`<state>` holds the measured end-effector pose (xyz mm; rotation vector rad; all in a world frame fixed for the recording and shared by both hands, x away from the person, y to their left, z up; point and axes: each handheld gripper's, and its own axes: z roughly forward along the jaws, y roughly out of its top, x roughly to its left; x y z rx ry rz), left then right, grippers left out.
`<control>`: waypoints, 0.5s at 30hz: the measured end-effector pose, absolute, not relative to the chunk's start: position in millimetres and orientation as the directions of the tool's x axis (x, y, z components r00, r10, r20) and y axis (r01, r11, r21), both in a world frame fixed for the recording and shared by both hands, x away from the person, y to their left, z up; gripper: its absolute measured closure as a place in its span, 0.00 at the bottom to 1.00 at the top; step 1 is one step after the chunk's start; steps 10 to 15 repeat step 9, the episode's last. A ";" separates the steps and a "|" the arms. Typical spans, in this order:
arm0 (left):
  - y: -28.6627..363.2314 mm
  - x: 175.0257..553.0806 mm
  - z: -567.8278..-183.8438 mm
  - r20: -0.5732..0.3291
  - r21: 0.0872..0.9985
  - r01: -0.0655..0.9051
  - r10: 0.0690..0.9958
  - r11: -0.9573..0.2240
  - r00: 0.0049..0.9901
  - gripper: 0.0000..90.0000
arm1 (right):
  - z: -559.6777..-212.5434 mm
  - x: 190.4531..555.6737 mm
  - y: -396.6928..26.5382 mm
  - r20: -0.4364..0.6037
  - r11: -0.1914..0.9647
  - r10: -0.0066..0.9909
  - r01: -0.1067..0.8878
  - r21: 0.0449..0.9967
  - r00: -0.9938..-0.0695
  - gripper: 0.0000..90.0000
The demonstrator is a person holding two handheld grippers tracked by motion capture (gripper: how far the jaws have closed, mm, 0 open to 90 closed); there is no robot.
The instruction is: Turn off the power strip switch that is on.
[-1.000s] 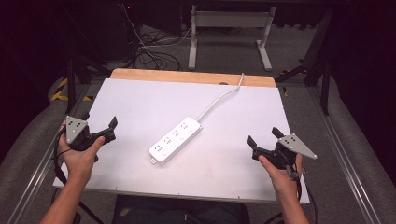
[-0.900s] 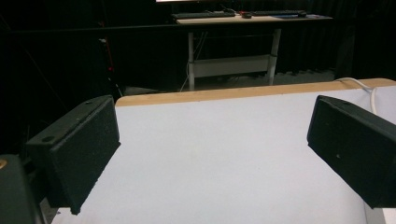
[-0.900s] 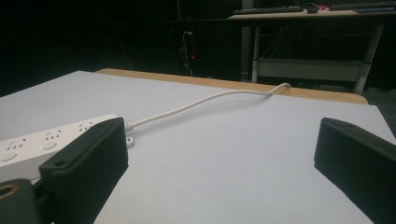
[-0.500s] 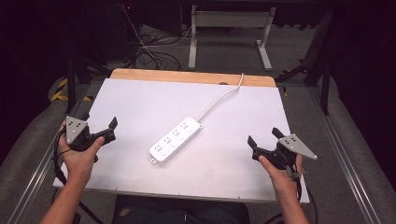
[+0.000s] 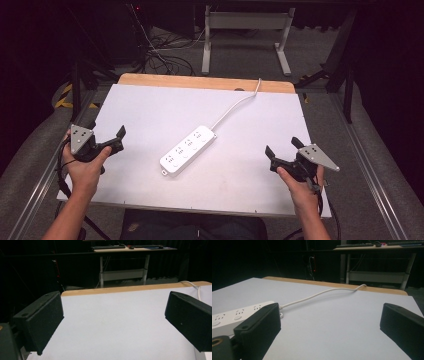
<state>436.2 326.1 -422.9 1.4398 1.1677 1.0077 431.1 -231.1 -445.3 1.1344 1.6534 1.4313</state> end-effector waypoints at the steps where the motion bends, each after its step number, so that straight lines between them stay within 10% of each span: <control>1: 326.1 436.4 -422.9 0.018 0.986 0.161 0.981 -0.050 0.192 0.03 | -445.3 431.1 -231.1 0.055 0.022 0.914 0.185 0.982 -0.402 0.05; 15: 324.0 442.4 -425.0 0.022 0.984 0.171 0.981 -0.055 0.193 0.02 | -447.6 434.3 -233.8 0.061 0.020 0.913 0.194 0.981 -0.402 0.05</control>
